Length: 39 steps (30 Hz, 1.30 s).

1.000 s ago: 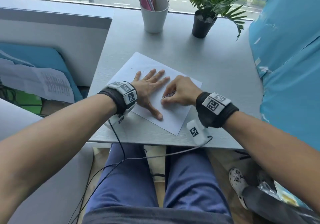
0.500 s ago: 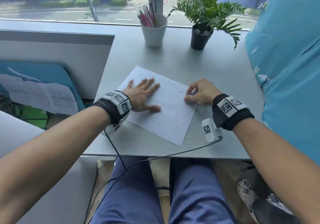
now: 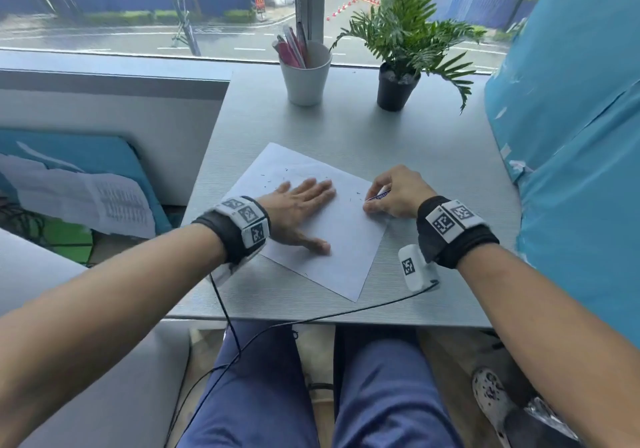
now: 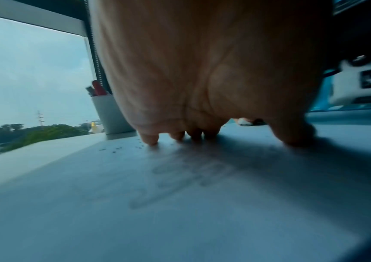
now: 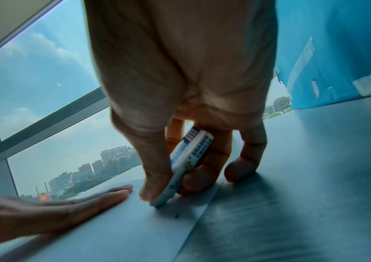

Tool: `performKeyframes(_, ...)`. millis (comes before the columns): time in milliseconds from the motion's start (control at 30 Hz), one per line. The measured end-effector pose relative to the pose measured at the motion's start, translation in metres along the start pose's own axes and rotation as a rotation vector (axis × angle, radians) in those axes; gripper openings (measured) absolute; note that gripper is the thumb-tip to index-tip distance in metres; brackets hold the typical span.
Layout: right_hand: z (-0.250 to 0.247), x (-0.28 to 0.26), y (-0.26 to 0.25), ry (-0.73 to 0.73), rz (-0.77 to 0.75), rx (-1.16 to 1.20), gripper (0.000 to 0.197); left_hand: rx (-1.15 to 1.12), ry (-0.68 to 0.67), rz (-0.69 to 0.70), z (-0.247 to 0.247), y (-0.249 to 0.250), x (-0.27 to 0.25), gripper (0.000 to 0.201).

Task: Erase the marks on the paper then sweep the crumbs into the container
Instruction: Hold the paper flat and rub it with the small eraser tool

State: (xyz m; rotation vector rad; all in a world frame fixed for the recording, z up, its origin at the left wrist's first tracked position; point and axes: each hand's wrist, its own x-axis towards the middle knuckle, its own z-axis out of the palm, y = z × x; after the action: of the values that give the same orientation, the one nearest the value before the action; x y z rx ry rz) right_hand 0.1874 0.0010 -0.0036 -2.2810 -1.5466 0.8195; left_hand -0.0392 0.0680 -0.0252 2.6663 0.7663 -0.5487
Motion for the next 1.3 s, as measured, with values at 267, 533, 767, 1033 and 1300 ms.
performKeyframes(267, 0.019, -0.004, -0.033, 0.088, -0.147, 0.078, 0.017, -0.073, -0.005, -0.039, 0.006, -0.005, 0.008, 0.138)
performKeyframes(533, 0.027, -0.015, -0.036, -0.018, -0.212, 0.007, 0.012, -0.065, -0.013, -0.047, 0.006, -0.003, 0.008, 0.139)
performKeyframes(767, 0.04, -0.037, -0.047, -0.191, -0.314, -0.04, 0.012, -0.032, 0.012, -0.045, 0.01, -0.003, 0.009, 0.139)
performKeyframes(1033, 0.012, -0.013, 0.003, 0.086, -0.038, -0.017, 0.016, 0.0, 0.068, -0.121, 0.014, -0.014, -0.003, 0.109)
performKeyframes(1300, 0.011, 0.0, 0.009, 0.042, -0.008, 0.02, 0.01, 0.152, 0.122, -0.041, 0.009, 0.022, -0.034, 0.087)
